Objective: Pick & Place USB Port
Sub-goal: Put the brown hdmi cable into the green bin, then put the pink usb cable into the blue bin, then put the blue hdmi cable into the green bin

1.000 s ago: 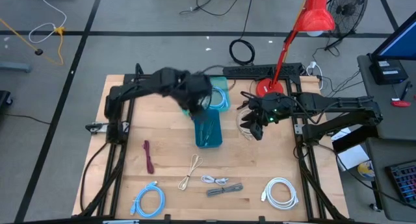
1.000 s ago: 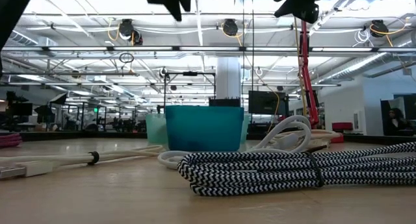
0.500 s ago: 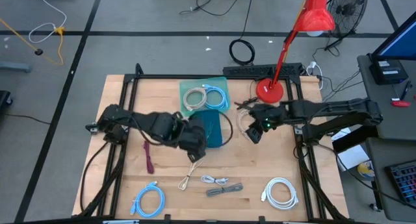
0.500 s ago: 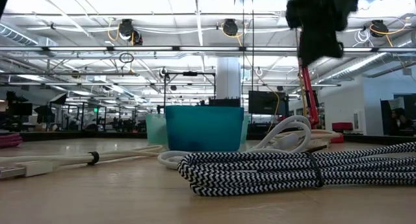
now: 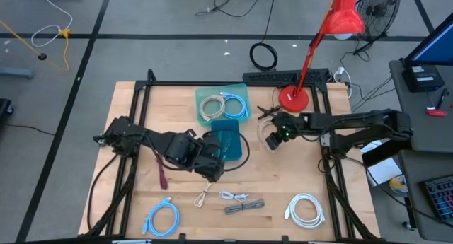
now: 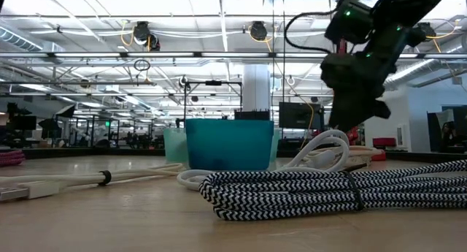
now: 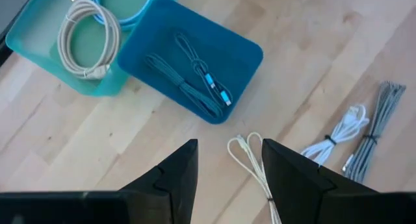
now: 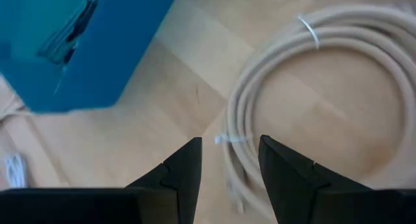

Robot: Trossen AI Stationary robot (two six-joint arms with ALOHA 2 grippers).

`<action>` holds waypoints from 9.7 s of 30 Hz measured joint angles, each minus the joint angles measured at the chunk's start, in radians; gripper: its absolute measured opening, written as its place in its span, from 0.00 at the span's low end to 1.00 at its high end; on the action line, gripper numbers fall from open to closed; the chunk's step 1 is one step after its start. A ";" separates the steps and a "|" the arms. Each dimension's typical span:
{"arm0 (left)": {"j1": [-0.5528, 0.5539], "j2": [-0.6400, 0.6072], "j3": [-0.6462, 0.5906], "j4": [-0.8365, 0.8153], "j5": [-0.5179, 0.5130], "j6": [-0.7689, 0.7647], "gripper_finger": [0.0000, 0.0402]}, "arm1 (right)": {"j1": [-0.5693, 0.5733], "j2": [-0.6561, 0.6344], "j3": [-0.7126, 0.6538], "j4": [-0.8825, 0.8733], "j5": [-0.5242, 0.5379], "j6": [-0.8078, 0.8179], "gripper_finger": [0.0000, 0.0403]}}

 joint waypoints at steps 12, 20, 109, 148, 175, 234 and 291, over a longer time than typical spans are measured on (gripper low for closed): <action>-0.009 0.000 0.000 0.006 0.012 0.008 0.43 | -0.008 0.233 -0.001 0.130 -0.048 0.018 0.35; -0.029 0.000 0.000 -0.013 0.013 -0.002 0.43 | 0.009 0.311 0.003 0.209 -0.024 0.010 0.35; -0.012 -0.609 -1.510 0.643 0.553 -1.161 0.43 | 0.333 -0.392 0.001 0.266 -0.202 0.040 0.35; 0.492 -0.082 -0.708 0.950 0.379 -0.357 0.04 | 0.359 -0.394 0.001 0.319 -0.183 0.023 0.35; 0.489 -0.045 -0.709 0.847 0.504 -0.397 0.04 | 0.370 -0.420 0.000 0.315 -0.183 0.014 0.35; -0.560 -0.090 -0.629 0.273 0.469 -1.404 0.34 | 0.339 -0.420 0.000 0.316 -0.232 0.021 0.35; -0.375 -0.308 -1.166 0.701 0.511 -1.063 0.09 | 0.340 -0.420 0.000 0.372 -0.233 0.080 0.35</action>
